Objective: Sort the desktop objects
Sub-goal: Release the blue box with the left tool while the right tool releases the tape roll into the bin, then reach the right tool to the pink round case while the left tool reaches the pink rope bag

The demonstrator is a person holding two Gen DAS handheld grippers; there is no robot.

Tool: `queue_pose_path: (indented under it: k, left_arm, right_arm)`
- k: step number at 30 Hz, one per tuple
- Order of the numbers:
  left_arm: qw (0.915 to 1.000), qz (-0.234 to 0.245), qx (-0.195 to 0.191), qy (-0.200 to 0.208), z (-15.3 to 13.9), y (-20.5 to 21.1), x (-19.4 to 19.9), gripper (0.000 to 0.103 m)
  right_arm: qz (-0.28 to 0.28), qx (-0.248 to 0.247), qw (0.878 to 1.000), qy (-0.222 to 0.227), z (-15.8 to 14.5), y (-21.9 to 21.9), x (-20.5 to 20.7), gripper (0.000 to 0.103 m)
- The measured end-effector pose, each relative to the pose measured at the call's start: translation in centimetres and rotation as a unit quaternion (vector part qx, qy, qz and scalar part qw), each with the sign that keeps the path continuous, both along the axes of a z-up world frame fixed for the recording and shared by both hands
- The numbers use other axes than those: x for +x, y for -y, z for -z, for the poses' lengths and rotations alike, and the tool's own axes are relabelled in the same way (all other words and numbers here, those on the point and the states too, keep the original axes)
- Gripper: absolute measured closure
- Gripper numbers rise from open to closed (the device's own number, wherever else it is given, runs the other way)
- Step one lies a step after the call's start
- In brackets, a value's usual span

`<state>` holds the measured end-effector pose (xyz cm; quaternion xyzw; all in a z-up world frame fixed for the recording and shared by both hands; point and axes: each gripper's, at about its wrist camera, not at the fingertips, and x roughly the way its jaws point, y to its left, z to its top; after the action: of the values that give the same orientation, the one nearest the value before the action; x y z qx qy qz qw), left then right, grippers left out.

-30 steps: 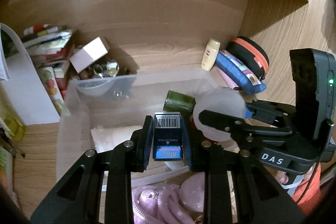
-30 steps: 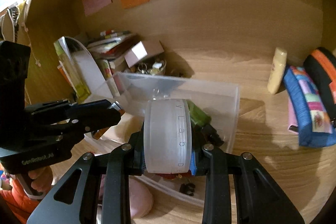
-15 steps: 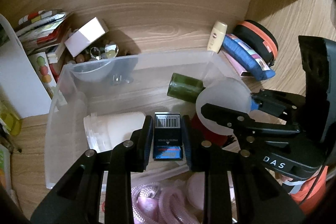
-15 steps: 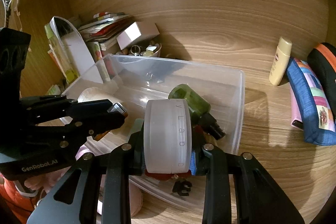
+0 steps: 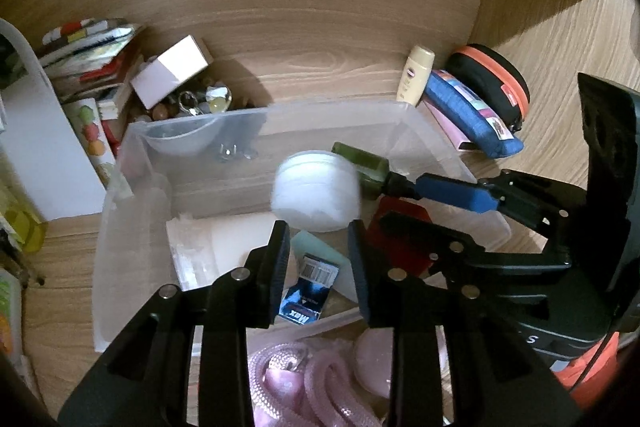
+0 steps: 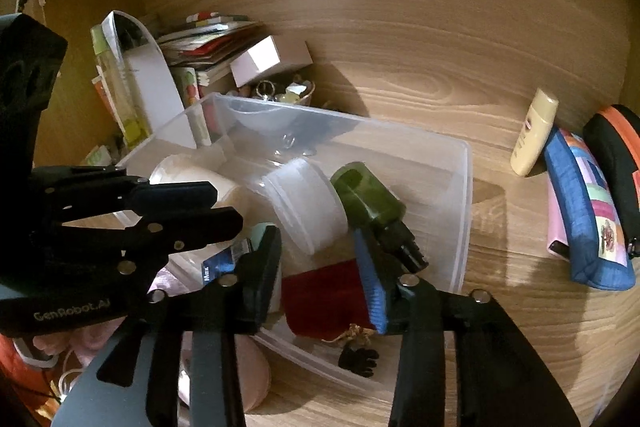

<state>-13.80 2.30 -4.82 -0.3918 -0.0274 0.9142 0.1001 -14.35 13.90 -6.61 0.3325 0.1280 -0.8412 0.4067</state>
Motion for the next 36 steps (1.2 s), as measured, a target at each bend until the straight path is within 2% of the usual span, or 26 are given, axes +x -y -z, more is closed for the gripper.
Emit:
queue_pose_path:
  k: [5,10,15,17,19,22,30,36]
  left_arm:
    - [0.9998,-0.012,-0.012,-0.008,-0.7,-0.1,1.0,0.072]
    - [0.9991,-0.025,-0.02,-0.027,-1.7,0.0,2.6,0.049]
    - [0.998,-0.034,-0.025,-0.047,-3.1,0.0,4.5,0.042]
    - [0.9974,-0.039,-0.029,-0.054,-3.5,0.0,5.2,0.036]
    - [0.9961,-0.051,-0.03,-0.065,-4.0,0.2,6.1,0.018]
    - [0.9941,-0.066,-0.031,-0.08,-4.7,0.6,7.3,0.012]
    - [0.9921,-0.091,-0.026,-0.082,-5.1,2.4,10.3,0.007]
    - [0.9942,-0.097,-0.02,-0.044,-3.1,3.5,11.3,0.007]
  right_arm:
    - [0.005,-0.01,1.0,-0.013,-0.9,-0.5,0.7,0.055]
    - [0.021,-0.022,0.999,-0.036,-2.2,-1.9,1.7,0.042]
    - [0.039,-0.033,0.998,-0.049,-3.2,-3.6,2.7,0.033]
    - [0.047,-0.035,0.997,-0.053,-3.6,-4.4,3.3,0.031]
    - [0.054,-0.039,0.996,-0.057,-4.0,-5.2,3.9,0.024]
    - [0.063,-0.045,0.995,-0.064,-4.5,-6.2,4.8,0.021]
    - [0.07,-0.037,0.995,-0.067,-4.3,-7.9,6.5,0.018]
    - [0.056,-0.015,0.997,-0.054,-2.6,-8.0,7.3,0.018]
